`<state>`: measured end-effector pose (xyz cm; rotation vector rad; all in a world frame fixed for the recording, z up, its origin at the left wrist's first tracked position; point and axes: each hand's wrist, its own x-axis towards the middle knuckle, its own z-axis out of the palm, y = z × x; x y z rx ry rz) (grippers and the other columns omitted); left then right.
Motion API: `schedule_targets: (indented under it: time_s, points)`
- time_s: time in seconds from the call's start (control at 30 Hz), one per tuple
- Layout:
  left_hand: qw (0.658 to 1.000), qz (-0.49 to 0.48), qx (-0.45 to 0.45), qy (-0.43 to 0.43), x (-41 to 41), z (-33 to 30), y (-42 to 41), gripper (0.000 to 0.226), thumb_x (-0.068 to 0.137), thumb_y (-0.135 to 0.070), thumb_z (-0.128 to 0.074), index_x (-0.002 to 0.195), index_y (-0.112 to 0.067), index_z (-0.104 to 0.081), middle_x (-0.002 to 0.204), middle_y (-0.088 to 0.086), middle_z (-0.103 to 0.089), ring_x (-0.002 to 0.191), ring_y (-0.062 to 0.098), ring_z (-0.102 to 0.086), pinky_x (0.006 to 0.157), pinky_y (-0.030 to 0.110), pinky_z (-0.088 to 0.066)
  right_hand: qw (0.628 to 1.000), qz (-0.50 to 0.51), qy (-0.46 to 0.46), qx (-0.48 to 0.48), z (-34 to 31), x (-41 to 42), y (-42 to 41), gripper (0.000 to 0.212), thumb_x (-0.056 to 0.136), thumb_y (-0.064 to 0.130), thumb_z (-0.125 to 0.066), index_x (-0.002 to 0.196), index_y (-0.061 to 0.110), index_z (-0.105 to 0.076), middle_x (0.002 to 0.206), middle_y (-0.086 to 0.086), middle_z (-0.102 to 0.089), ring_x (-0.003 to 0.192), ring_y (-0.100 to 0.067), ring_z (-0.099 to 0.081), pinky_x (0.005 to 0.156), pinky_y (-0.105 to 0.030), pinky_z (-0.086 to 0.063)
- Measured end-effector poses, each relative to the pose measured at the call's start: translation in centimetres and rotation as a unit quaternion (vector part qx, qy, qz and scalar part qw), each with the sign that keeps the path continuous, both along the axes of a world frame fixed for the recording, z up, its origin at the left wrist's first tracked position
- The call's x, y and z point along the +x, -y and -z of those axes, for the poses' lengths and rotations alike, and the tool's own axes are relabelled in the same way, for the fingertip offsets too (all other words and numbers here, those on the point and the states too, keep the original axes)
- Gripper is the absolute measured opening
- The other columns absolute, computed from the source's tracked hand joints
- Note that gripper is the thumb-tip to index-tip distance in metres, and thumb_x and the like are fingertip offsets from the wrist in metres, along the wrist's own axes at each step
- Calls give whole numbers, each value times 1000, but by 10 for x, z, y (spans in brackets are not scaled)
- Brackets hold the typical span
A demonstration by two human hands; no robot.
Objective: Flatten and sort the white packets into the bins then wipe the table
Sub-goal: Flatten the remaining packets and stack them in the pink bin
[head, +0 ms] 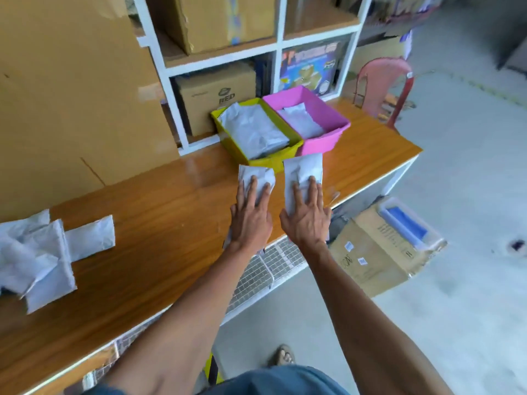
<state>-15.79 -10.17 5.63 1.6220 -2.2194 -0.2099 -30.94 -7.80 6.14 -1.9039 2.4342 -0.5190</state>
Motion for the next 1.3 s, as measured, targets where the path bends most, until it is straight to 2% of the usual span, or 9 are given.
schedule_targets:
  time_s: [0.3, 0.37, 0.47, 0.53, 0.63, 0.77, 0.87, 1.0, 1.3]
  points:
    - [997, 78, 12, 2, -157, 0, 27, 69, 97, -22, -58, 162, -28, -37, 175, 3, -15, 162, 33, -7, 107, 64, -44, 996, 85, -1, 3, 8, -158, -4, 84, 87, 54, -58, 160, 31, -26, 171, -12, -10, 157, -35, -16, 107, -59, -42]
    - [996, 93, 12, 6, -179, -2, 37, 66, 98, -26, -50, 162, -28, -36, 175, 3, -15, 162, 33, -7, 107, 64, -43, 996, 93, -3, -9, 6, -178, 1, 80, 88, 55, -56, 160, 31, -28, 171, -14, -14, 156, -36, -19, 107, -59, -43]
    - [995, 104, 3, -2, -203, -6, 59, 67, 97, -39, -27, 162, -26, -38, 175, 4, -16, 162, 33, -8, 110, 61, -42, 995, 103, -10, -8, 0, -200, 17, 79, 90, 56, -52, 161, 31, -27, 172, -13, -13, 157, -35, -18, 104, -58, -43]
    - [995, 101, -7, -6, -218, -7, 78, 65, 98, -32, -35, 162, -26, -39, 175, 4, -16, 162, 33, -8, 111, 60, -41, 995, 98, -18, -4, -6, -212, 33, 82, 91, 54, -54, 162, 30, -23, 173, -13, -9, 158, -34, -15, 103, -57, -43]
    - [995, 92, -28, -17, -235, -8, 116, 65, 99, -23, -51, 162, -26, -37, 175, 6, -17, 161, 34, -10, 115, 59, -37, 996, 86, -18, -3, -12, -230, 69, 83, 92, 53, -55, 163, 31, -20, 173, -12, -4, 159, -34, -11, 105, -57, -42]
    - [996, 78, -40, -31, -251, -10, 174, 66, 99, -25, -48, 163, -26, -34, 176, 5, -13, 162, 34, -8, 121, 59, -34, 998, 66, -19, -3, -21, -245, 131, 82, 92, 55, -54, 163, 32, -19, 173, -11, -3, 159, -33, -10, 105, -59, -42]
    - [995, 66, -60, -54, -259, -20, 218, 65, 98, -28, -37, 162, -21, -37, 175, 9, -15, 162, 34, -8, 123, 56, -34, 999, 39, -25, -6, -32, -252, 184, 81, 93, 56, -52, 162, 32, -19, 174, -10, -3, 159, -33, -10, 104, -57, -43]
    - [995, 22, -52, -83, -265, -33, 274, 65, 100, -21, -52, 163, -21, -36, 175, 9, -15, 162, 33, -8, 123, 54, -31, 1000, 10, -22, -10, -44, -253, 252, 78, 93, 61, -51, 161, 33, -23, 173, -9, -8, 158, -33, -15, 102, -58, -44]
    - [993, -82, 7, -89, -259, -39, 366, 65, 102, -25, -54, 164, -21, -34, 175, 11, -14, 162, 34, -8, 129, 53, -23, 998, -67, 6, 18, -45, -243, 367, 75, 91, 64, -55, 155, 37, -26, 171, -4, -12, 154, -32, -25, 102, -58, -45]
